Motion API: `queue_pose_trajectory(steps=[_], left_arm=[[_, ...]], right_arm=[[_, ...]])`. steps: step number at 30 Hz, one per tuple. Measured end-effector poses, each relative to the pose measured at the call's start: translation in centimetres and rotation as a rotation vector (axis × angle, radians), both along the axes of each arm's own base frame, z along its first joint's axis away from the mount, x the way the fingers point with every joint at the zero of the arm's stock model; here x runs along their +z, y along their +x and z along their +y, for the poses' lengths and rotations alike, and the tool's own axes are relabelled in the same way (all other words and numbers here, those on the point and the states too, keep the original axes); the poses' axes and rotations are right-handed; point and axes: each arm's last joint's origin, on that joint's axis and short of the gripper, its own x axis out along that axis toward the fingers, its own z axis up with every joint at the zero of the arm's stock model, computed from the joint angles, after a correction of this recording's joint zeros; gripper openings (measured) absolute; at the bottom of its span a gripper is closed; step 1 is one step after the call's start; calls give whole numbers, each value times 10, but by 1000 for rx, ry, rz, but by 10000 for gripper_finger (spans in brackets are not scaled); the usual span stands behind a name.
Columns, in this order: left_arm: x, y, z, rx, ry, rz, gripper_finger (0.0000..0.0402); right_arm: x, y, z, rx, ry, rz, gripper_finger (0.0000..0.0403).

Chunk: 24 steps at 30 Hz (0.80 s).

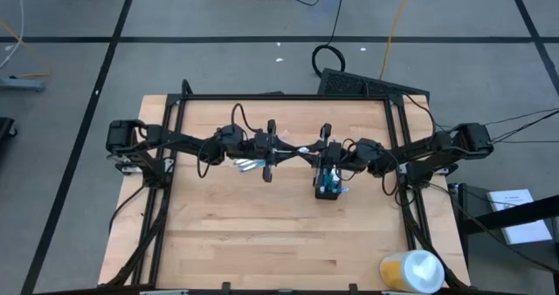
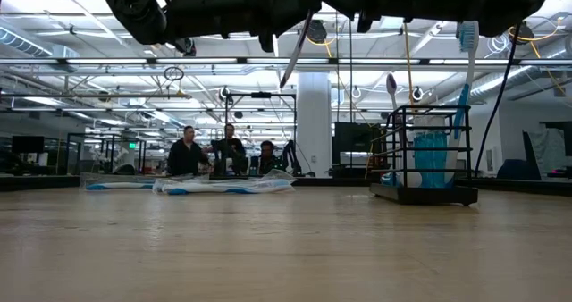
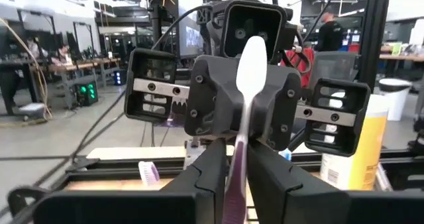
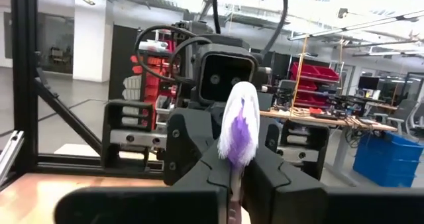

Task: Pick & Place toothbrushing station
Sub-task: Put the purple toothbrush into the top section of the mesh organizer

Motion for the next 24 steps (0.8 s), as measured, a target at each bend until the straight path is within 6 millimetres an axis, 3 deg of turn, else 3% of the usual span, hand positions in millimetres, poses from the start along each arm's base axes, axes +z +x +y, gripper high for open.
queue_pose_trajectory(steps=[4,14,24], left_arm=[[-2,1,-5,-18,-37,31,96],[-2,2,-17,-52,-57,37,251],[-12,2,-12,-45,-83,131,318]], right_arm=[[2,-3,0,0,-8,10,8],[22,-20,-7,-24,-36,17,8],[54,-79,-14,-181,15,116,10]])
